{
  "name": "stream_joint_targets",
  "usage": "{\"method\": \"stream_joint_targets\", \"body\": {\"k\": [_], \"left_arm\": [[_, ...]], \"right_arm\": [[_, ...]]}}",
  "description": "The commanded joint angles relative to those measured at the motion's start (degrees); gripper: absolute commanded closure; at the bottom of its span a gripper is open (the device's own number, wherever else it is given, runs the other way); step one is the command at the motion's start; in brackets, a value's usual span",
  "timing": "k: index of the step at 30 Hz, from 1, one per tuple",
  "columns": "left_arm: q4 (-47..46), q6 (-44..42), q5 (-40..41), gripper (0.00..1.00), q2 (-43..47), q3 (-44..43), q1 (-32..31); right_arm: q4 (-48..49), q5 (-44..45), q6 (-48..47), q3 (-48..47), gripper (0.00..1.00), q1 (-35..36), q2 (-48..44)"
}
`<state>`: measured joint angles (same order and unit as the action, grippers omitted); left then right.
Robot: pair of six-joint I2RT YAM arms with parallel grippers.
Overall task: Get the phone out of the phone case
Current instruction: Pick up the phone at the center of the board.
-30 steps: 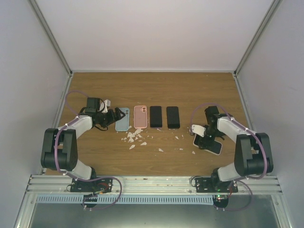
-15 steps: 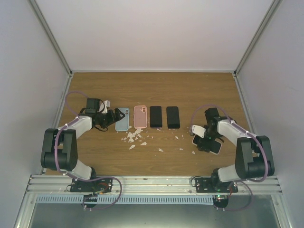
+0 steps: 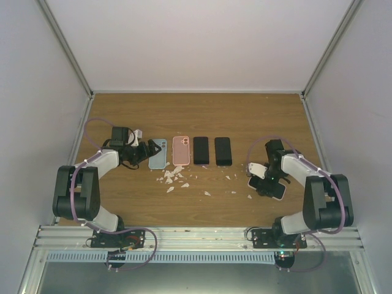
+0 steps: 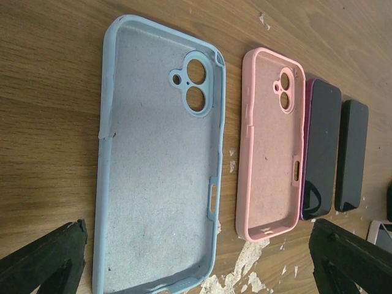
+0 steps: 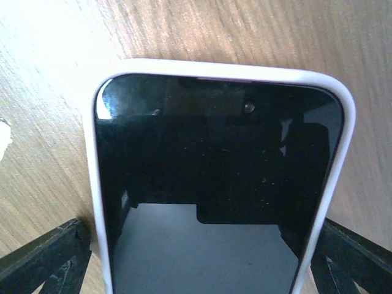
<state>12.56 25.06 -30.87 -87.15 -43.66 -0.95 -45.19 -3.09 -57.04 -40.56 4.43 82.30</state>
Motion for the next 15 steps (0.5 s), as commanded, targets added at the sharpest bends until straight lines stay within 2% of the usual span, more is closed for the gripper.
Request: {"method": "stream_joint_targets", "body": {"k": [1, 7, 15], "left_arm": [[-2.97, 0.43, -0.53, 0.01, 1.77, 1.06, 0.34], [-3.16, 0.43, -0.28, 0.01, 2.85, 1.61, 0.37], [-3.64, 0.26, -2.28, 0.01, 3.57, 0.88, 0.33]], "right_arm": [[0.98, 4.33, -0.02, 1.74, 0.06, -0.52, 5.15], [1.75, 4.49, 0.83, 1.59, 0.16, -0.47, 6.16], [1.11, 0.6, 3.38, -3.49, 0.23, 2.42, 1.71]]}}
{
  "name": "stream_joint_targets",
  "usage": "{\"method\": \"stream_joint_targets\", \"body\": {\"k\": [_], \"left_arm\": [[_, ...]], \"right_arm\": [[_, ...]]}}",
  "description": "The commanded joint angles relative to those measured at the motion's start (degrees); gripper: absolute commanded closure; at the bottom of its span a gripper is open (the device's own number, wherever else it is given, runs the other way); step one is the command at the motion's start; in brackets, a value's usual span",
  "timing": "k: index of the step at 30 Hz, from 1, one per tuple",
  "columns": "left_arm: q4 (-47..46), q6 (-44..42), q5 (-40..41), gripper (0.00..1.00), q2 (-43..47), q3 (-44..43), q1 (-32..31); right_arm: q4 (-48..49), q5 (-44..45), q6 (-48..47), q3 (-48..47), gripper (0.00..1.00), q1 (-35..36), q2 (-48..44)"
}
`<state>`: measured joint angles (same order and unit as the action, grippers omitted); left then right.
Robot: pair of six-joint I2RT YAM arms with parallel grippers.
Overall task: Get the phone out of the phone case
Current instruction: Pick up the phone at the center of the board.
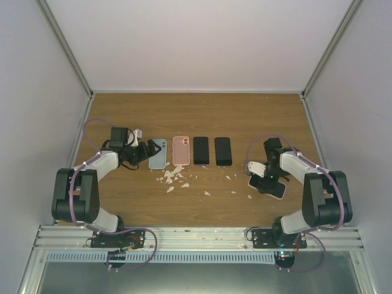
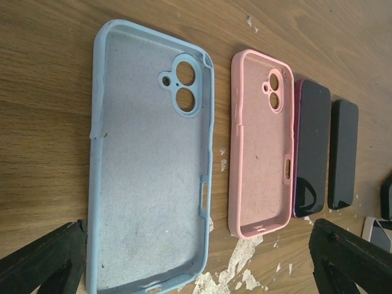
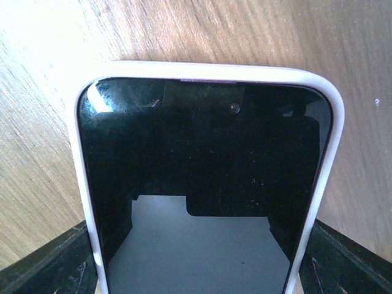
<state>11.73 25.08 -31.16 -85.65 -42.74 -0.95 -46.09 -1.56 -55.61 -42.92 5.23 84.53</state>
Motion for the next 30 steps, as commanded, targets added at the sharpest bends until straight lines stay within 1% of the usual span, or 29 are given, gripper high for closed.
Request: {"method": "stream_joint_targets", "body": {"k": [1, 8, 15, 18, 23, 30], "left_arm": [[-2.89, 0.16, -2.31, 0.01, 2.4, -0.15, 0.32], [-3.93, 0.2, -3.99, 0.01, 4.66, 0.05, 0.2], [-6.21, 1.35, -9.01, 0.01, 6.12, -0.09, -0.48], [-7.38, 2.25, -12.46, 0.01, 6.57, -0.84, -1.46], [-7.79, 1.67, -15.46, 0.05, 7.16, -3.84, -4.32], [-11.4, 0.93, -14.9, 0.13, 8.81, -7.64, -9.86]], "right_arm": [[1.69, -1.57, 2.3, -1.72, 0.24, 2.17, -1.16], [-1.03, -6.2, 5.18, -7.0, 0.27, 6.47, -4.21], [-1.18, -10.72, 11.43, -14.42, 0.31, 12.41, -5.48], [0.49, -12.14, 15.52, -18.56, 0.31, 15.24, -4.43], [4.8, -13.28, 21.25, -24.59, 0.31, 19.17, -1.67], [9.66, -13.05, 24.74, -30.85, 0.31, 23.52, 3.43]]}}
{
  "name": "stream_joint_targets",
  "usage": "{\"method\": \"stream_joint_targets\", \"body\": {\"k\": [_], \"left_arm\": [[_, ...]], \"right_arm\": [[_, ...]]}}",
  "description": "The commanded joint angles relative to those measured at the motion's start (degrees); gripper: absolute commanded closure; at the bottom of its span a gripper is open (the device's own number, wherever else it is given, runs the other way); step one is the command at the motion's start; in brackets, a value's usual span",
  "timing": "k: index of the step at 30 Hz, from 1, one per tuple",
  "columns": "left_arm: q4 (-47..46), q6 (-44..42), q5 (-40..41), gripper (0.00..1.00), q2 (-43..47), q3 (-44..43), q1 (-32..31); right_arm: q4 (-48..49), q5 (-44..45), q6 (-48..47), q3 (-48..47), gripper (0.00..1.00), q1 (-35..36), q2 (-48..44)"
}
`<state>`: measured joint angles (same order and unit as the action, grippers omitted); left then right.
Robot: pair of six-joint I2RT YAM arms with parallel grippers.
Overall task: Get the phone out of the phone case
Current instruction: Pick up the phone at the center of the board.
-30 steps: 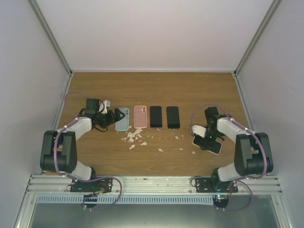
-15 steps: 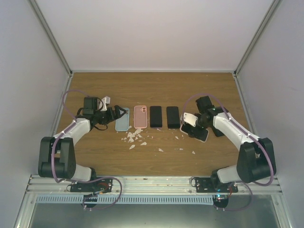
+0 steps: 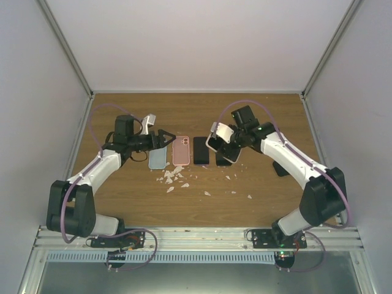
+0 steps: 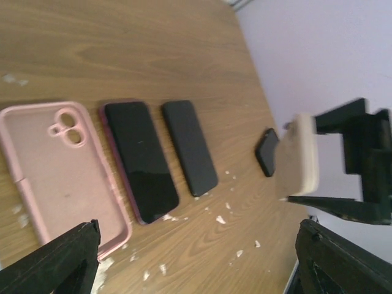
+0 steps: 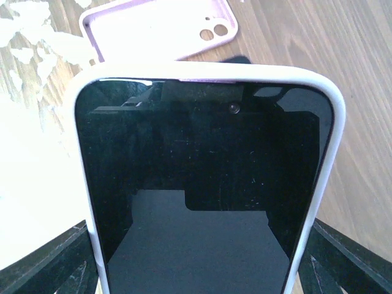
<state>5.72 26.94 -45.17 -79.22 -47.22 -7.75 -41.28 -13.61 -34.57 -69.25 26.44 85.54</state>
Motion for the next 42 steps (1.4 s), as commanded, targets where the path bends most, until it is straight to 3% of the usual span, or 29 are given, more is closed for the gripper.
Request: {"method": "stream_joint_targets", "body": {"k": [1, 12, 24, 28, 35, 42], "left_arm": [[-5.4, -1.14, 0.23, 0.14, 2.48, -3.82, -4.15], [-8.43, 0.72, 5.52, 0.24, 0.24, -9.88, -12.07], [-9.19, 2.49, 7.79, 0.35, -3.41, -11.85, -14.65], [-8.94, 2.71, 8.1, 0.45, -3.91, -11.95, -14.69], [-9.12, 3.67, 9.2, 0.73, -3.84, -11.29, -14.58], [-9.2, 4.76, 9.47, 0.94, -3.51, -10.97, -13.46]], "right_arm": [[5.26, -0.94, 4.1, -5.4, 0.31, 2.71, 2.98], [9.84, 0.6, 7.42, -12.66, 0.32, 6.34, 7.05], [12.05, 2.65, 11.64, -15.66, 0.32, 9.08, 8.09], [12.4, 3.01, 12.93, -16.0, 0.32, 9.7, 8.11], [12.95, 4.71, 14.42, -15.43, 0.32, 10.83, 8.37], [12.95, 4.78, 15.03, -15.68, 0.29, 11.38, 8.1]]}}
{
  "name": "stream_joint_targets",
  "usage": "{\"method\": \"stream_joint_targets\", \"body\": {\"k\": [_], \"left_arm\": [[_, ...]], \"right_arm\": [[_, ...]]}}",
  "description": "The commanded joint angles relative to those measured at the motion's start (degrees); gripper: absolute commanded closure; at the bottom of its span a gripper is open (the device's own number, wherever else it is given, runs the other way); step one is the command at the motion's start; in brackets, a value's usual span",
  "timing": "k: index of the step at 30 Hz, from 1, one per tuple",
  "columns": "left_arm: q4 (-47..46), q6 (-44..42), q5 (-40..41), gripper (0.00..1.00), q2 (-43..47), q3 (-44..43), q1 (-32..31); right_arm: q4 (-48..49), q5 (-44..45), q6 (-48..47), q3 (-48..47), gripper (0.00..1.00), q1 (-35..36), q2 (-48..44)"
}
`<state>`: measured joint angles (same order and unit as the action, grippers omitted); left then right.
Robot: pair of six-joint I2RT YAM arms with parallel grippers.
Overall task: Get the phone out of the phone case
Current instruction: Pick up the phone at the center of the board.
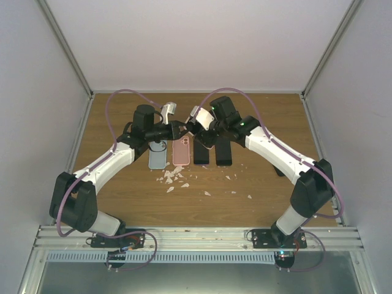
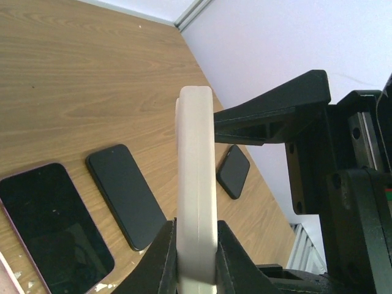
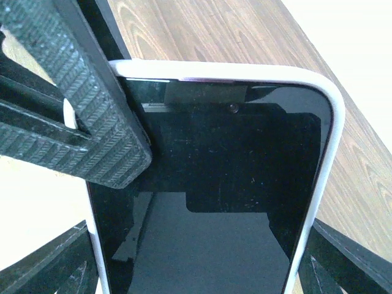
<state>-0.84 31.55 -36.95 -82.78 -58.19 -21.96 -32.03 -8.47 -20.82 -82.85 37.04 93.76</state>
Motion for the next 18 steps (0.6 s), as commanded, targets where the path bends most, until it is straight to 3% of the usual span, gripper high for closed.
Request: {"method": "stream_joint_targets", "body": {"k": [1, 8, 18], "left_arm": [[-2.66, 0.06, 1.1, 0.98, 0.22, 0.07, 0.88], [-4.96, -0.33, -3.75, 1.0, 2.02, 1.01, 2.7], [-3.69, -5.14, -12.74, 1.0, 3.44, 0.82, 5.68]], "right_arm": [[3.57, -0.82, 1.47, -2.13, 0.26, 0.84, -0.18], [3.24, -2.95, 2.43, -2.26, 0.02, 0.84, -0.52], [1.29, -9.39, 5.56, -6.59, 0.0, -1.78, -2.48]]}}
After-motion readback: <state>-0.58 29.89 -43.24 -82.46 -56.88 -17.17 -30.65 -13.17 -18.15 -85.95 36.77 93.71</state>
